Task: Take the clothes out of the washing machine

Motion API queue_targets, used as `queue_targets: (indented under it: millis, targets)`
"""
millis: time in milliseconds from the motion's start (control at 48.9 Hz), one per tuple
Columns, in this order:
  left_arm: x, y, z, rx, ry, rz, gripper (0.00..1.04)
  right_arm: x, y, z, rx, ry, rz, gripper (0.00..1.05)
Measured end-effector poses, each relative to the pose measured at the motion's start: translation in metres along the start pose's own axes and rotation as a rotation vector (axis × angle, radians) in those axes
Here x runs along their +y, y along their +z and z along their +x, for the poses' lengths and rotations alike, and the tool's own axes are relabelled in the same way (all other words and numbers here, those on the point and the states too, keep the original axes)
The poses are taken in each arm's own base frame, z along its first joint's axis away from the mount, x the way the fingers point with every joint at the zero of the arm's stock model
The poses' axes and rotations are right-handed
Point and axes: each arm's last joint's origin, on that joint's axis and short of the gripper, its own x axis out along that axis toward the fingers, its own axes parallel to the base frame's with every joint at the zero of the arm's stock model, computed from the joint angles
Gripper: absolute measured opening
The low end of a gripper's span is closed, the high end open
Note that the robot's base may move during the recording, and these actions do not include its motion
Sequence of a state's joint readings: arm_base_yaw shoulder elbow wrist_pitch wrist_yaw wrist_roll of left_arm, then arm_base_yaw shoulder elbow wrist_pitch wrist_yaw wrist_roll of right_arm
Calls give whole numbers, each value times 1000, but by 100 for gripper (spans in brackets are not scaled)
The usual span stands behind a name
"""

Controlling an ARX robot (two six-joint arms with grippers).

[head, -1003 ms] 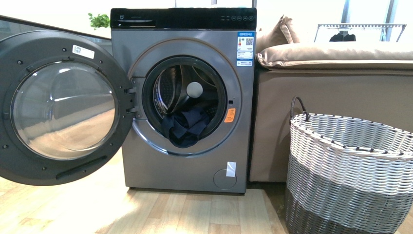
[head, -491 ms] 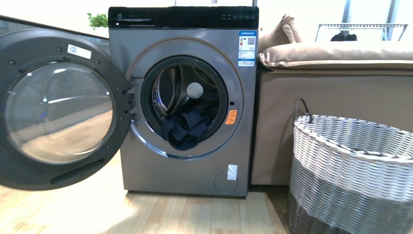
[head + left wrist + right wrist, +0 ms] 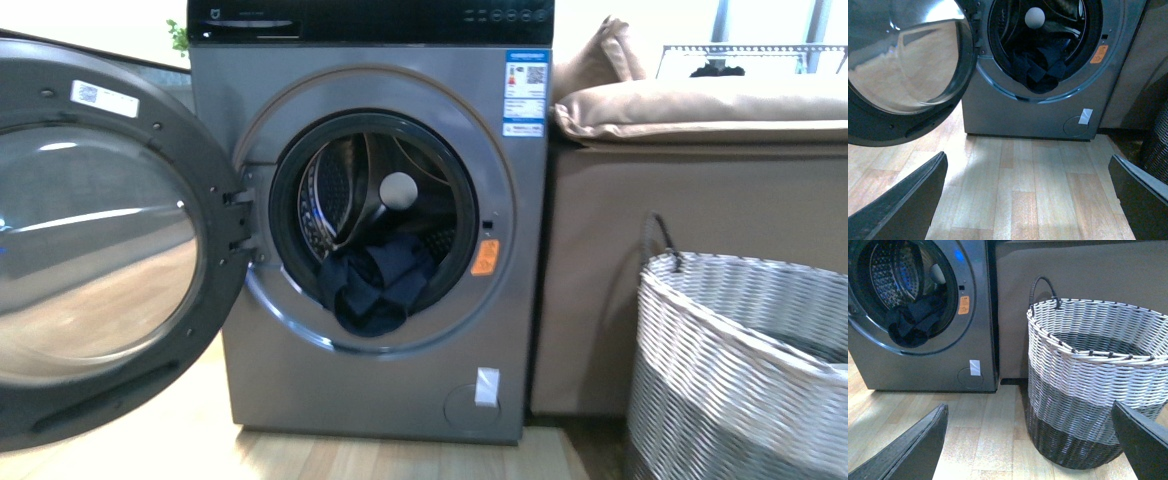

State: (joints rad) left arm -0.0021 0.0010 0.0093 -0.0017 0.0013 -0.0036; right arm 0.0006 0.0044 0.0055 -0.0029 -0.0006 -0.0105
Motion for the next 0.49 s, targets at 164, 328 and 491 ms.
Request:
queue_targets:
  millis: [164,328,491]
  targets:
    - [0,0,0,-2,2,0,98,0,0,0,0,0,0,97]
    - [0,0,0,3,1,0,98,0,0,0,5,-1,0,97]
    - [0,0,0,-2,2,0,98,0,0,0,0,2,0,97]
